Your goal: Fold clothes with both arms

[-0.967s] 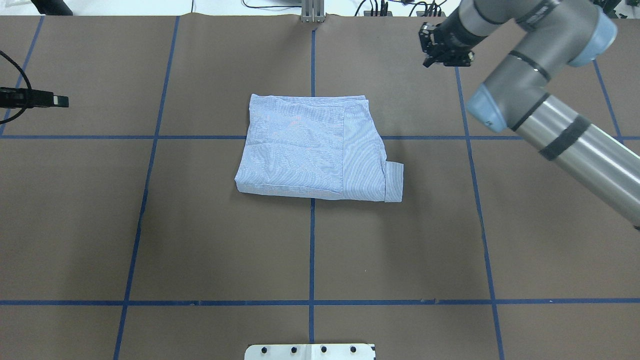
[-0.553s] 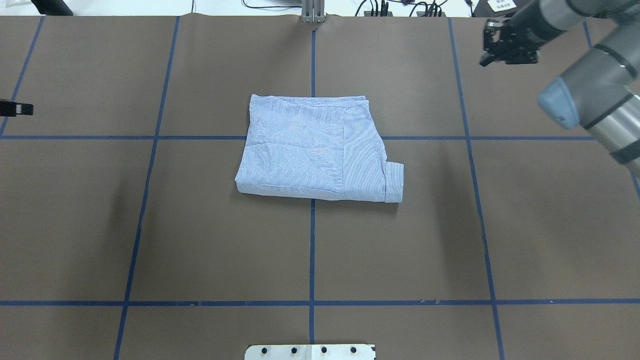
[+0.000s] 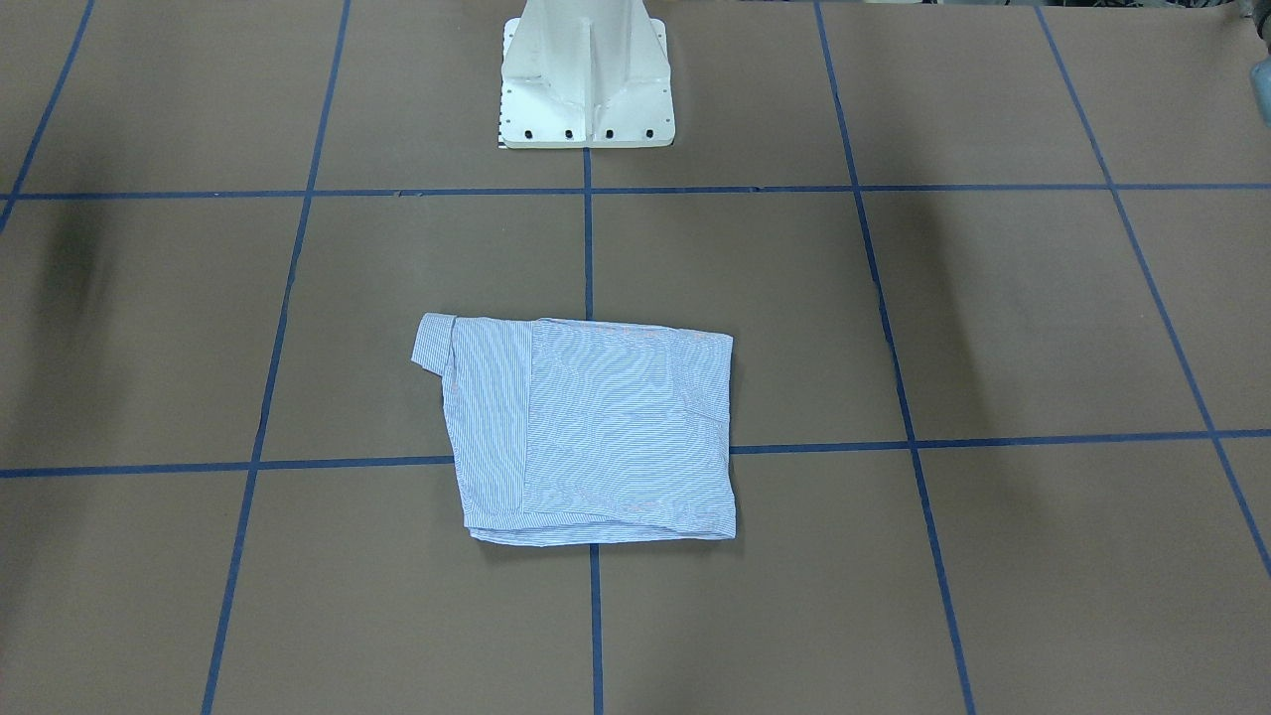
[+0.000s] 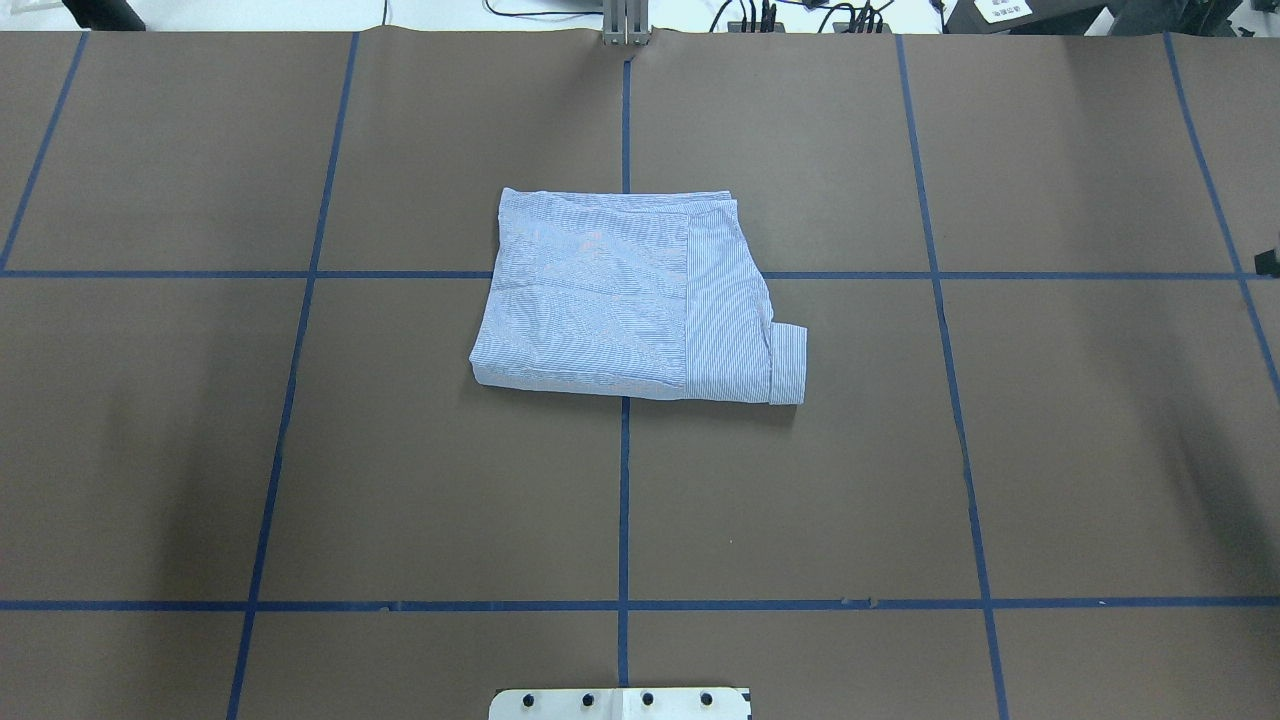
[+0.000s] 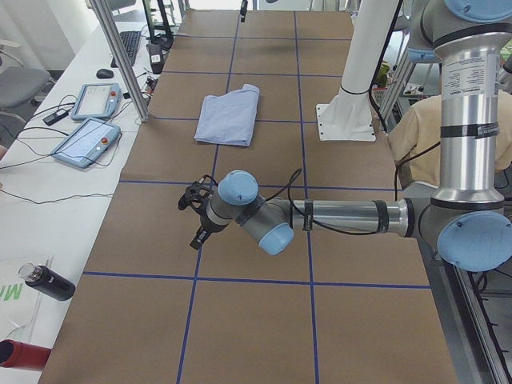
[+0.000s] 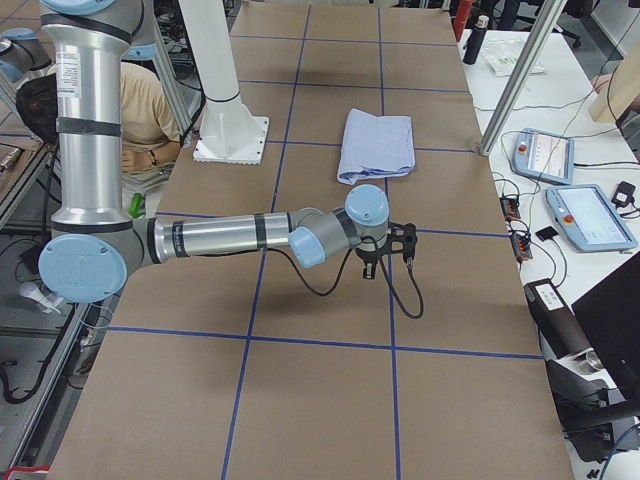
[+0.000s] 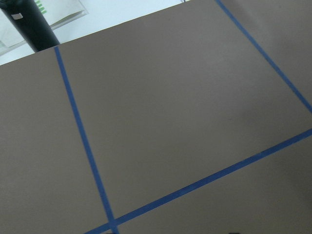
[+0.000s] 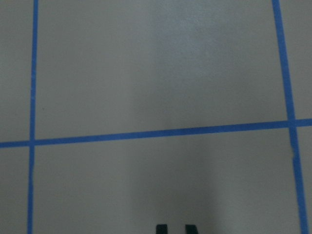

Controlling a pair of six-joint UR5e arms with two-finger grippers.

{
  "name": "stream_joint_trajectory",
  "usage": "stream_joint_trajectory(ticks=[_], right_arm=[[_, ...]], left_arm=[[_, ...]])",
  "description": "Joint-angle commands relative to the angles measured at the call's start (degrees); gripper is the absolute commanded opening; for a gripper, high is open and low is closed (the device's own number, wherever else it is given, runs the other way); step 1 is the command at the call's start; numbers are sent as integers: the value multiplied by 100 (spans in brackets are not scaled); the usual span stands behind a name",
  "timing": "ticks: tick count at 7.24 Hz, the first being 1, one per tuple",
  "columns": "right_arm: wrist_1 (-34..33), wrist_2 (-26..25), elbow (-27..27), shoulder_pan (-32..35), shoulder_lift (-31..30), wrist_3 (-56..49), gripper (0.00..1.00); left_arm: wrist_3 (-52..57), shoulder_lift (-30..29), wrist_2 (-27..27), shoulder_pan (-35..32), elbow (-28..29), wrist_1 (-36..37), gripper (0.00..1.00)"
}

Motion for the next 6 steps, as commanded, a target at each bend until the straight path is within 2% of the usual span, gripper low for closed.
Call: stream_joint_trajectory(ticks=[1, 3, 4, 5, 6], right_arm=[[-48, -61, -13, 189, -502, -1360, 100], [-1247, -115, 39, 555, -390, -2853, 100], [-1618, -149, 256, 627, -363, -2990, 100], [-1639, -454, 311, 602, -276, -3000, 100], [-1744, -483, 416, 654, -257, -2966, 100]], left_arm=[[568, 60, -42, -195, -434, 1228, 99], [926, 323, -514, -231, -576, 1426, 99], [981, 342, -595, -457, -769, 1452, 99], [982, 411, -596, -538, -797, 1427, 99], [982, 630, -605, -547, -988, 1444, 99]])
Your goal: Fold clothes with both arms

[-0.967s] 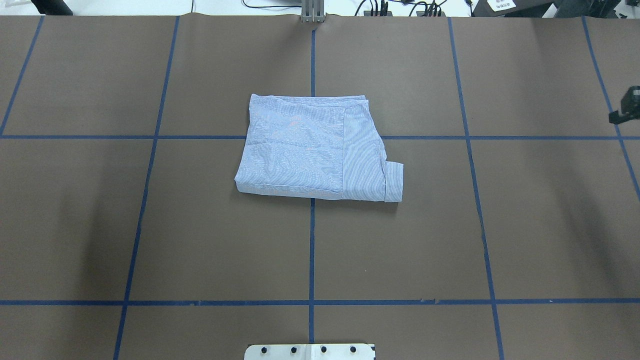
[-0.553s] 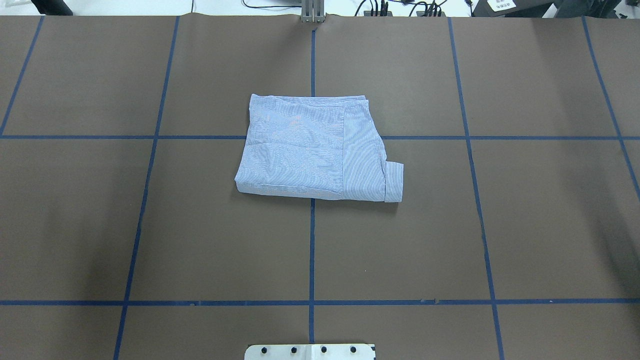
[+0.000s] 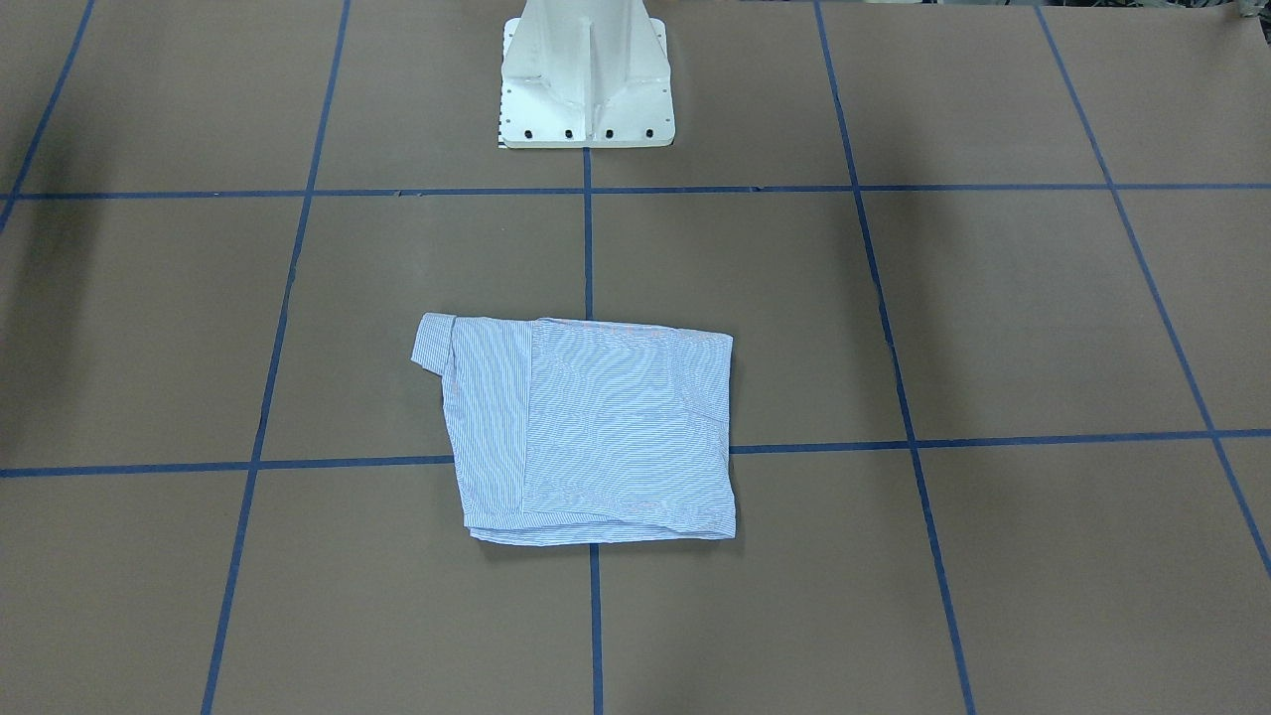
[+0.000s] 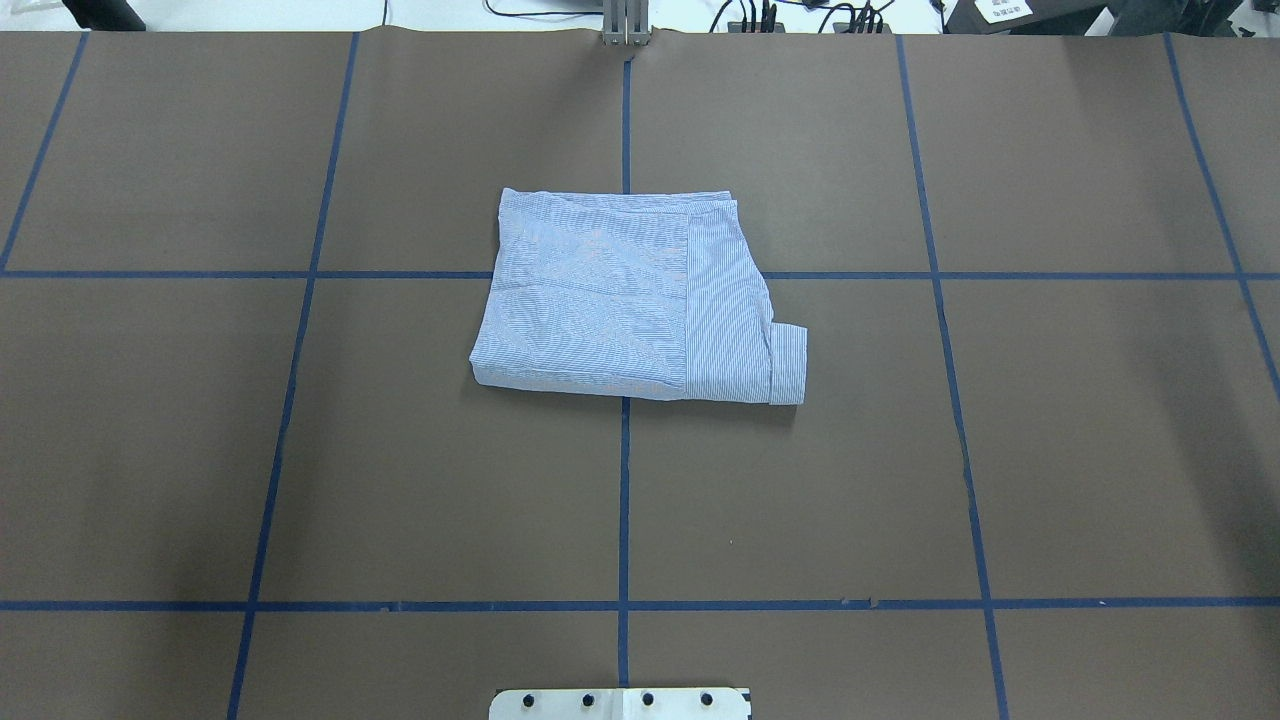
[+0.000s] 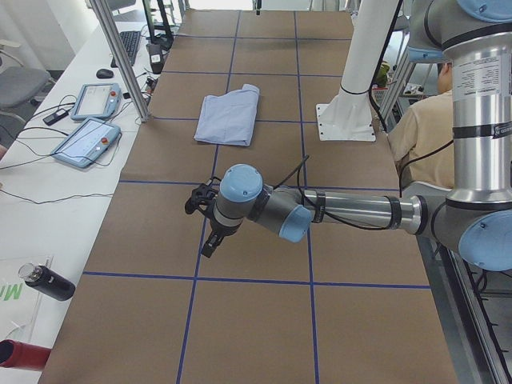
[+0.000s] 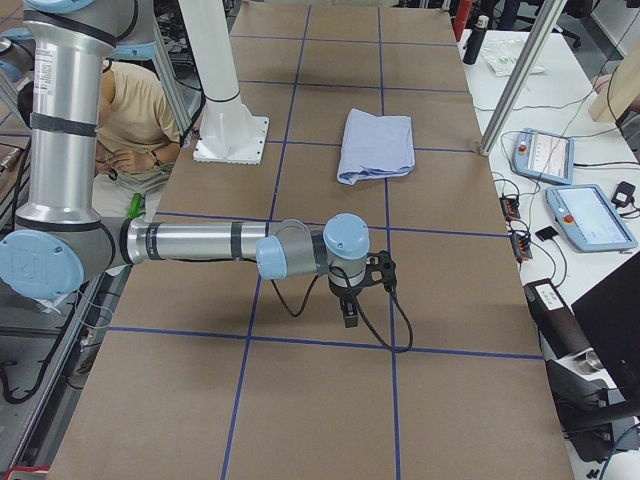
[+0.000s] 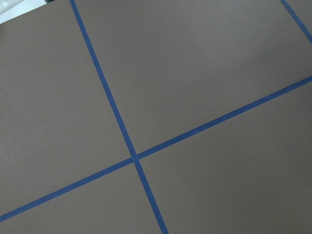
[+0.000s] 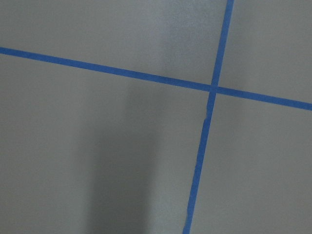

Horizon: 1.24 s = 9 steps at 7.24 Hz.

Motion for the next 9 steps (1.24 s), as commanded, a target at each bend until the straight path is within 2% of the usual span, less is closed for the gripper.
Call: stream_joint_trajectory(ticks=[1, 4, 9], right_arm=[[-464, -197, 202, 55, 78, -18, 100], [-739, -180, 457, 55, 70, 26, 100], [-687, -145, 572, 55, 60, 35, 100]], left_arm=[[22, 231, -35, -67, -224, 14, 99], [22, 424, -35, -67, -374, -47, 99], [-48, 398, -105, -58, -382, 14, 99]])
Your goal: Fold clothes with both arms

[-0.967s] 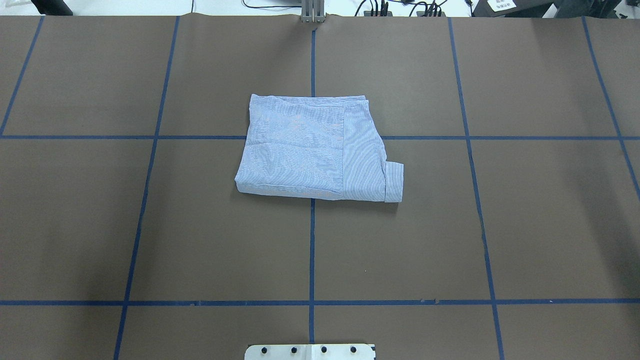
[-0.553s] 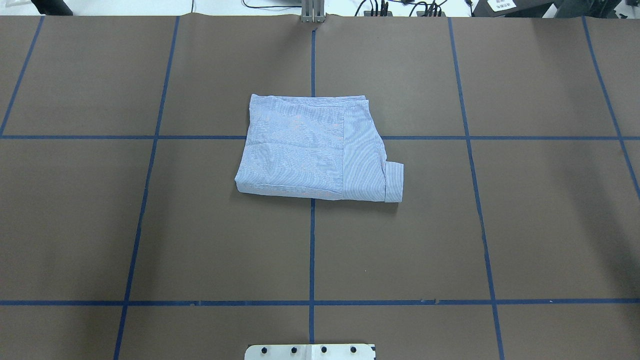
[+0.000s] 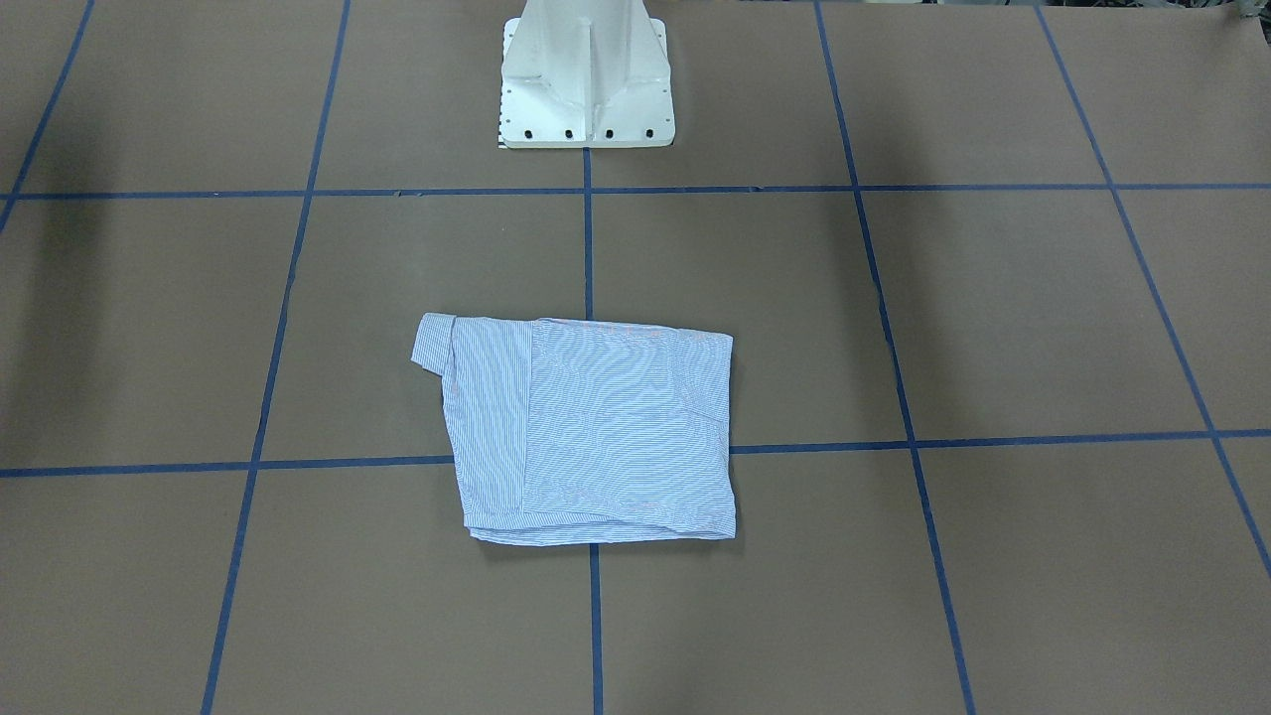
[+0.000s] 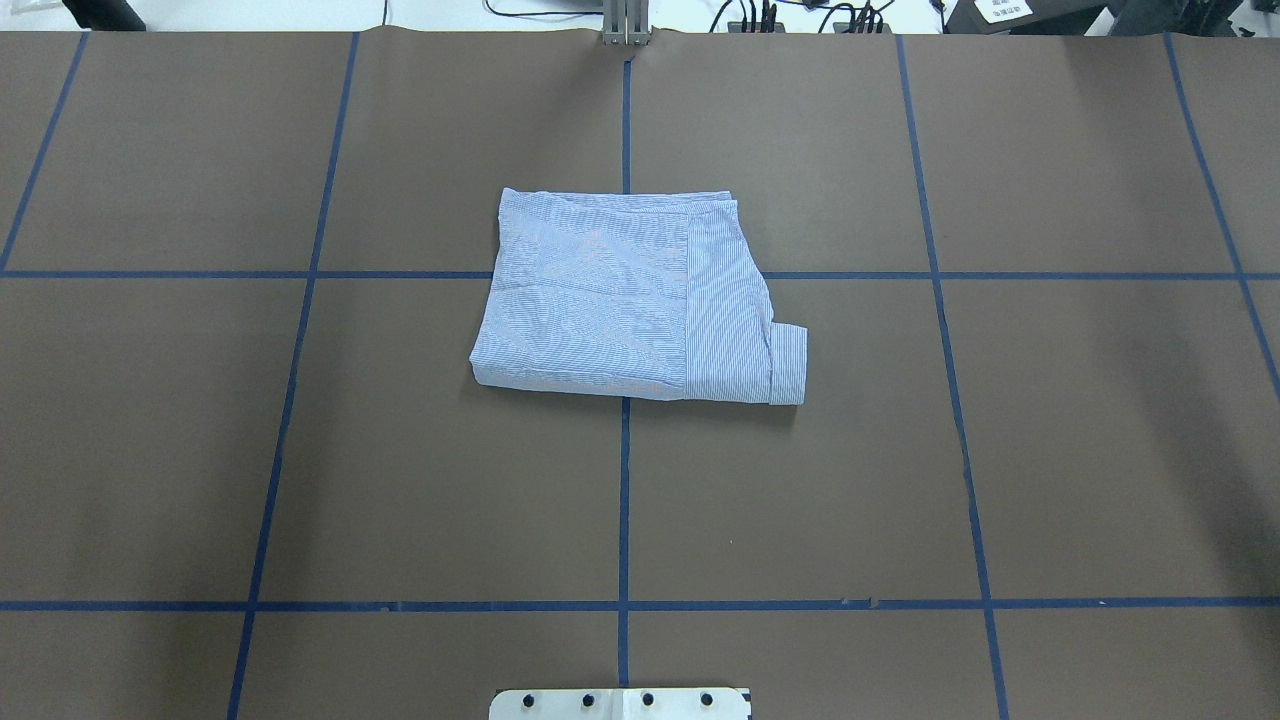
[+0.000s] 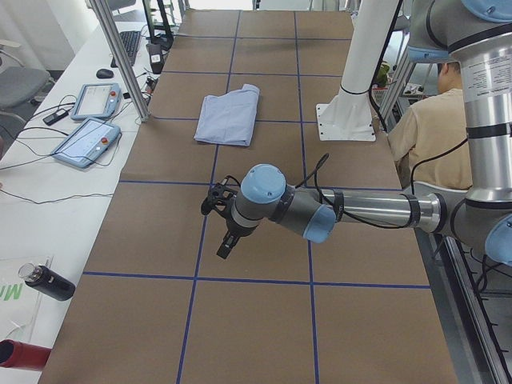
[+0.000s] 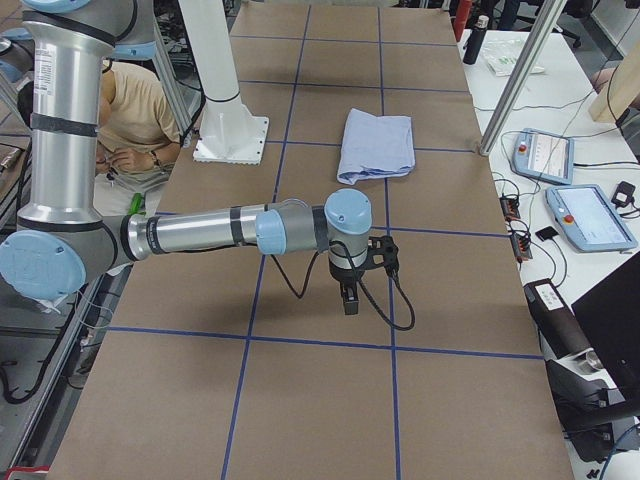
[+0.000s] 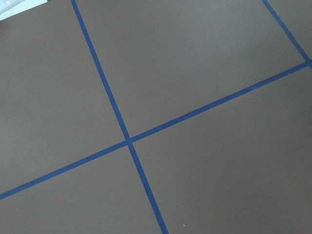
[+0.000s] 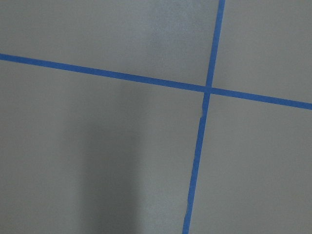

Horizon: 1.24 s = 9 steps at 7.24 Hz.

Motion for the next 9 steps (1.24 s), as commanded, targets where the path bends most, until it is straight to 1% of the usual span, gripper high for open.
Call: stream_joint_trajectory(ticks=[1, 2, 3, 4, 6, 7, 9], right_arm=[[26, 235, -32, 0, 54, 7, 100], [43, 350, -111, 0, 63, -10, 100], [52, 247, -85, 0, 19, -28, 100], [61, 228, -76, 0, -16, -28, 100], [70, 219, -67, 0, -25, -19, 100], [70, 228, -41, 0, -69, -19, 100], [70, 228, -58, 0, -78, -11, 100]], left_arm=[[-5, -2, -79, 0, -9, 10, 99], [-5, 7, -62, 0, -26, -16, 99], [-5, 33, -79, -8, -44, -51, 99], [4, 234, -88, -17, -200, -104, 99], [-4, 419, -88, -8, -456, -104, 100], [-13, 377, -18, 9, -422, -96, 99], [-31, 323, -79, 9, -440, -104, 99]])
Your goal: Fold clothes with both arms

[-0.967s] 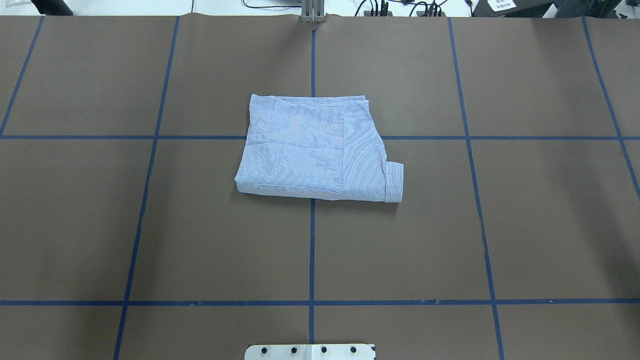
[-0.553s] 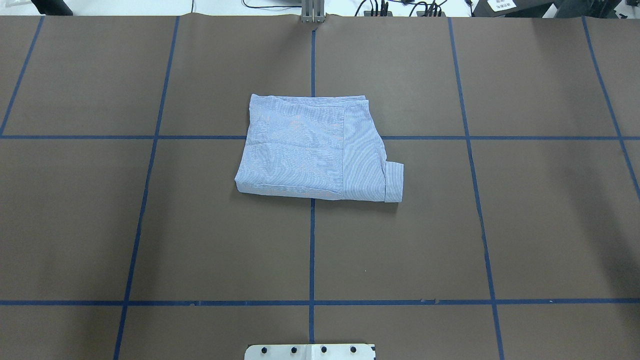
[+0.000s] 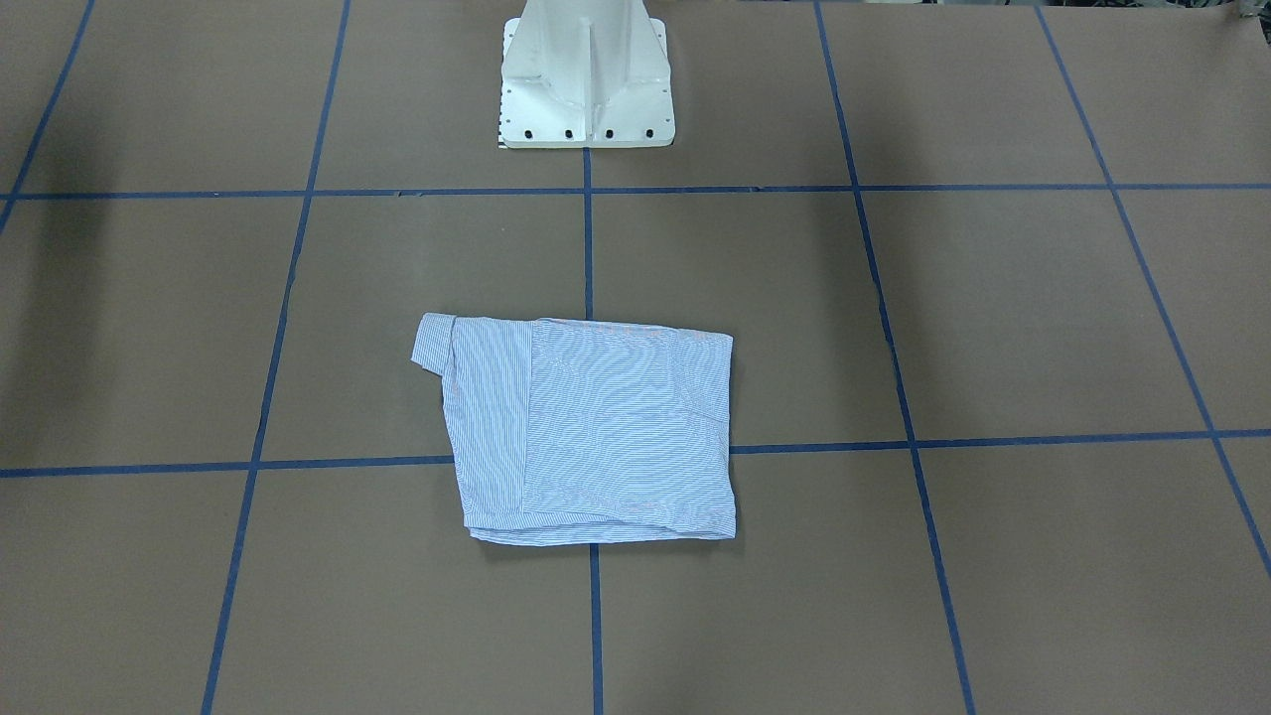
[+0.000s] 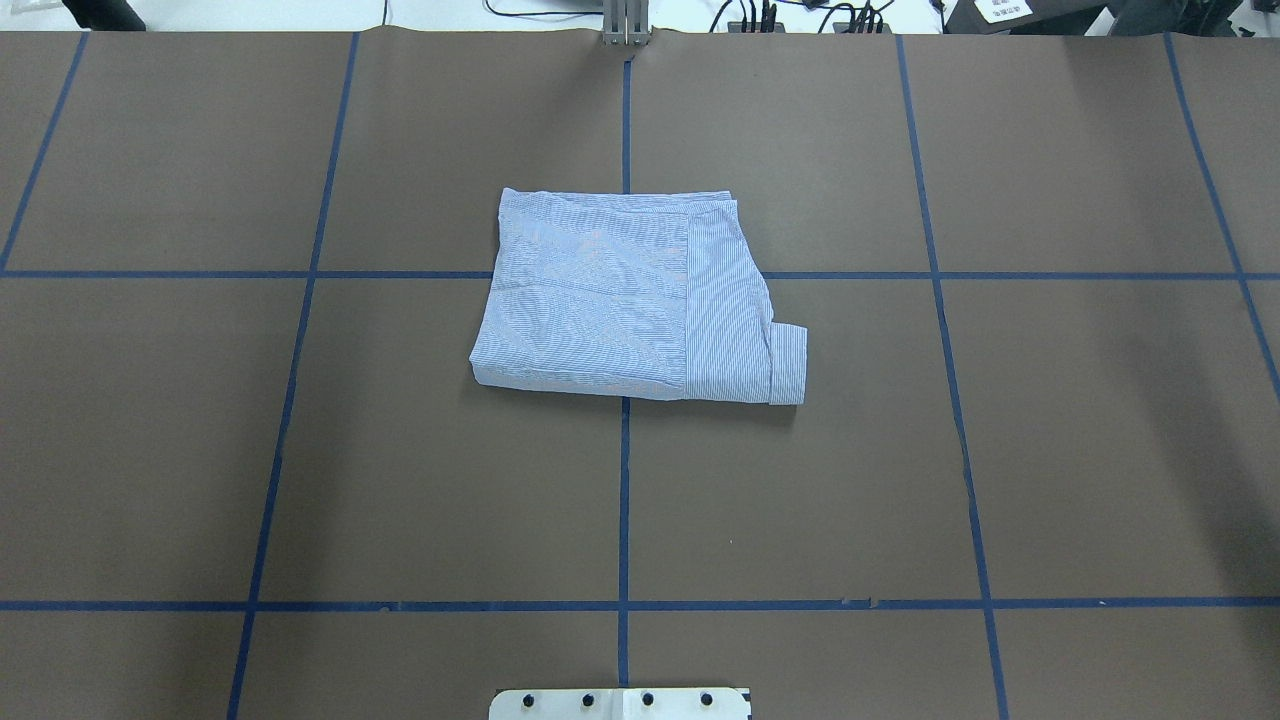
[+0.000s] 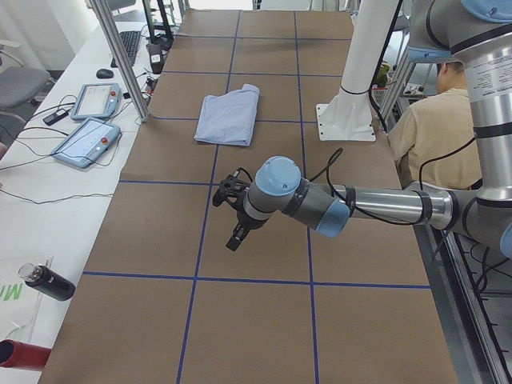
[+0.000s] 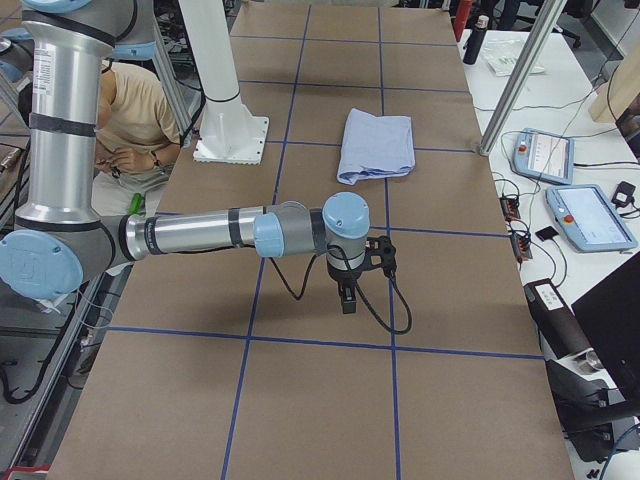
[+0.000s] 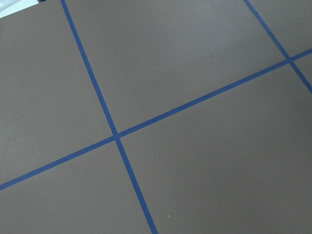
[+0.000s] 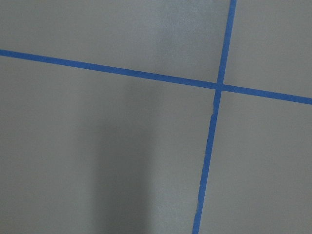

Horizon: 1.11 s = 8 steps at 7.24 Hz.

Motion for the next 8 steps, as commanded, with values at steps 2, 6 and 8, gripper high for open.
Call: stream_joint_trajectory(ticks=[2, 6, 8], right_arm=[[-4, 22, -102, 0, 13, 11, 100], [-13, 40, -111, 79, -13, 11, 100], [-83, 66, -189, 79, -13, 577, 100]], left_arm=[[14, -161, -2, 13, 55, 6, 99], [23, -207, -20, 13, 81, -11, 99], [14, -216, 6, 13, 90, -11, 100]])
